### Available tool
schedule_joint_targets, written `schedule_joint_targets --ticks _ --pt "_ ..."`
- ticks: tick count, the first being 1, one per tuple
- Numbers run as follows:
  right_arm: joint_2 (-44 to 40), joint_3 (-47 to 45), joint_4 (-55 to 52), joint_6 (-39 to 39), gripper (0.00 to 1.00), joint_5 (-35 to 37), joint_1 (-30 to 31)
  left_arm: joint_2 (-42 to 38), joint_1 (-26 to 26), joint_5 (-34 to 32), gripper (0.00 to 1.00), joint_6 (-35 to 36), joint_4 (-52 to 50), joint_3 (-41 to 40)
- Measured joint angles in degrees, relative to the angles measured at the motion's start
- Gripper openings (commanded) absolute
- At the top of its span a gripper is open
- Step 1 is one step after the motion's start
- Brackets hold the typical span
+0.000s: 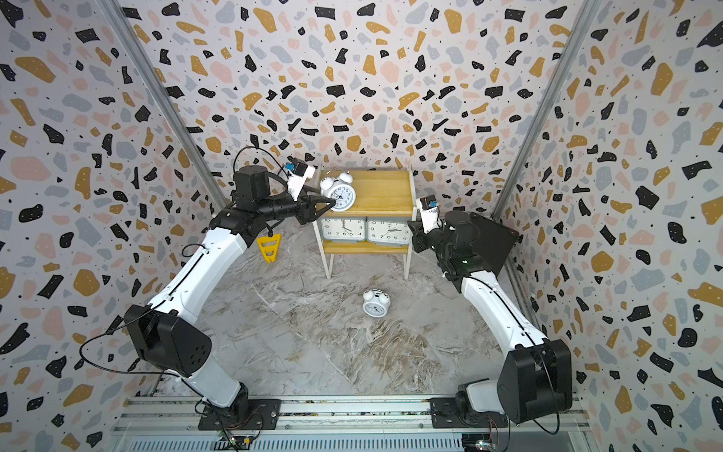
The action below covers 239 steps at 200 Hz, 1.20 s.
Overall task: Place the alarm clocks on the shelf by style
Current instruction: Place the alarm on the shelf.
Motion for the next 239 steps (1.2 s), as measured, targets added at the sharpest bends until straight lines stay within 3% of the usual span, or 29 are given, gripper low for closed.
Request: schedule_joint_targets --ticks 167,239 --pt "0.3 0.9 -1.5 -0.8 0.12 -0.9 -0.2 3.8 0.0 -0.1 0.34 1.4 -0.8 4.4" --pt "0.3 0.9 -1.5 -0.8 0.13 -1.0 -0.2 3.8 0.0 -0.5 0.73 3.5 -1.7 4.6"
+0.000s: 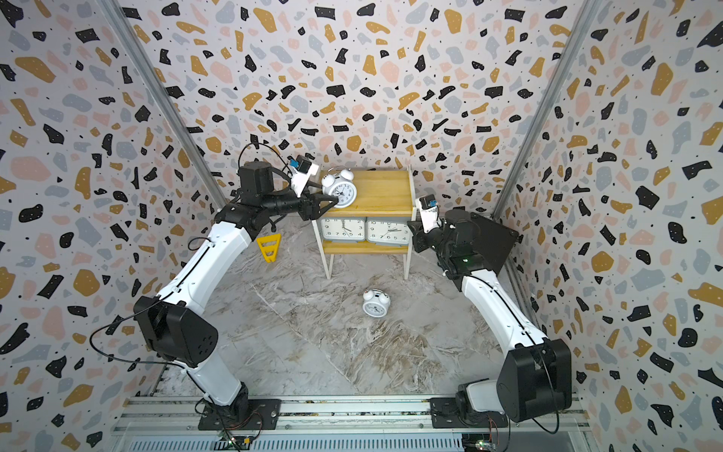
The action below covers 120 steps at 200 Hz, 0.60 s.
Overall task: Place the alarm clocks on the shelf by style
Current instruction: Place the alarm on the shelf.
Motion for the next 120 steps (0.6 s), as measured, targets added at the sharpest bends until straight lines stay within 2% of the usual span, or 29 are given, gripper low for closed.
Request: schedule_joint_targets --ticks 31,120 --pt "0.0 0.0 0.0 0.0 0.13 0.0 0.0 0.0 0.0 -0.9 0.80 1.2 -1.0 0.8" --pt "0.2 0.0 0.2 0.1 0.14 -0.3 0.0 -0.2 0.1 -5.2 0.81 2.5 -1.7 1.7"
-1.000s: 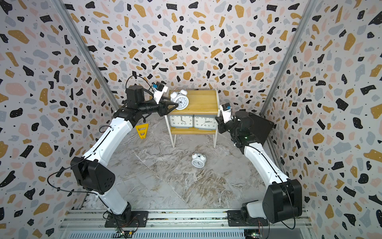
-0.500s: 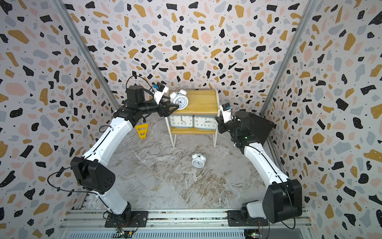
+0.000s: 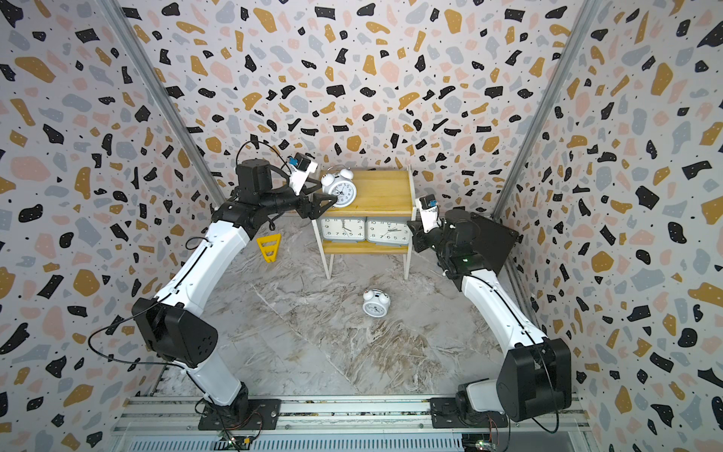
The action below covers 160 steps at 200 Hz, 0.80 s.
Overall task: Place the alarm clocks on the shelf by style
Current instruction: Place the alarm on the shelf.
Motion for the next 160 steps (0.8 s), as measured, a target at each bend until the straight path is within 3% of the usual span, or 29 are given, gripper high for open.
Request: schedule_joint_targets --ticks 160 --pt "1.0 0.7 0.3 0.2 0.15 -2.0 -0.2 -2.4 0.0 -7.4 0.76 0.2 1.8 -2.5"
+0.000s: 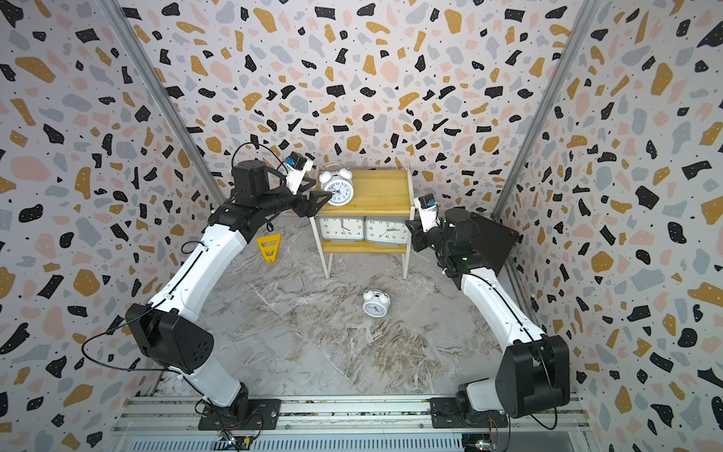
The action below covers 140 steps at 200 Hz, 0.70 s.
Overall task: Place the alarm clocks on the shelf by style
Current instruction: Place the alarm on the shelf.
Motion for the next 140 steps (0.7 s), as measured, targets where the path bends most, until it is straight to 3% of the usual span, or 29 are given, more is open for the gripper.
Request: schedule_joint_targets --ticks 140 --pt "0.1 0.1 -0.1 -0.3 0.15 0.0 0.0 -0.4 0.0 -2.2 0.76 -1.4 2.6 -2.1"
